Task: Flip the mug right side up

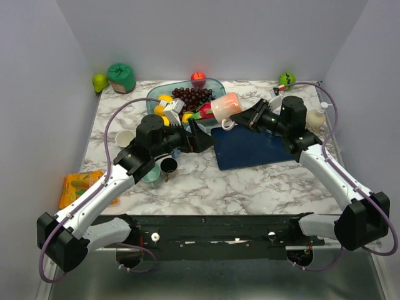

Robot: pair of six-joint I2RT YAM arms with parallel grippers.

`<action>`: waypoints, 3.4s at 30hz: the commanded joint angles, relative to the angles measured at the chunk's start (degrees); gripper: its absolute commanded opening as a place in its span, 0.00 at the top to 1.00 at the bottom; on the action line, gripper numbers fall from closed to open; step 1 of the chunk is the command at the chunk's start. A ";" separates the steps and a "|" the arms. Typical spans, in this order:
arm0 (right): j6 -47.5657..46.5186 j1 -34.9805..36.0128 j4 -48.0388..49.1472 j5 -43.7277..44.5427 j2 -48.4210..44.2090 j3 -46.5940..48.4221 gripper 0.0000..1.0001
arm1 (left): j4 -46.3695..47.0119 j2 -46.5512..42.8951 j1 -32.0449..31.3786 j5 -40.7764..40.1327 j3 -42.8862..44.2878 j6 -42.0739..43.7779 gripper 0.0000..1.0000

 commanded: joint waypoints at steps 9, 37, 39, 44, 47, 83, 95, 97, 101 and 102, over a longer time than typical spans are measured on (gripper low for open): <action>9.94 6.11 27.85 -4.09 -5.27 1.18 0.99 | 24.31 7.25 0.28 9.45 6.65 -14.42 0.01; 12.40 7.69 22.50 -1.99 -5.18 -1.81 0.99 | 5.64 10.24 -3.22 -1.26 9.01 12.59 0.38; 11.70 8.04 21.80 -1.37 -5.09 -1.64 0.99 | 0.38 11.20 -6.12 -5.91 12.27 15.87 0.38; 7.93 9.71 17.49 2.40 -5.18 0.21 0.99 | -4.57 12.87 -9.29 -13.47 16.04 19.40 0.38; 6.61 10.59 15.56 4.78 -5.44 0.91 0.99 | -8.96 14.81 -11.31 -19.80 18.85 20.81 0.44; -15.01 12.88 -16.27 22.01 -7.22 0.21 0.58 | -43.86 16.04 -15.89 -21.58 28.27 14.84 1.00; -19.33 13.41 -9.50 6.03 9.58 -0.75 0.98 | -48.69 17.62 -14.75 -15.17 27.13 11.94 1.00; -19.50 13.93 -9.15 5.14 10.28 -1.90 0.99 | -50.62 18.76 -13.70 -13.67 27.48 11.15 1.00; -19.68 14.73 -8.17 6.87 9.76 -4.53 0.99 | -47.48 18.68 -7.99 0.34 24.07 7.13 1.00; -19.59 14.73 -8.96 8.46 9.67 -4.62 0.99 | -46.33 18.16 -4.58 2.75 22.83 5.36 1.00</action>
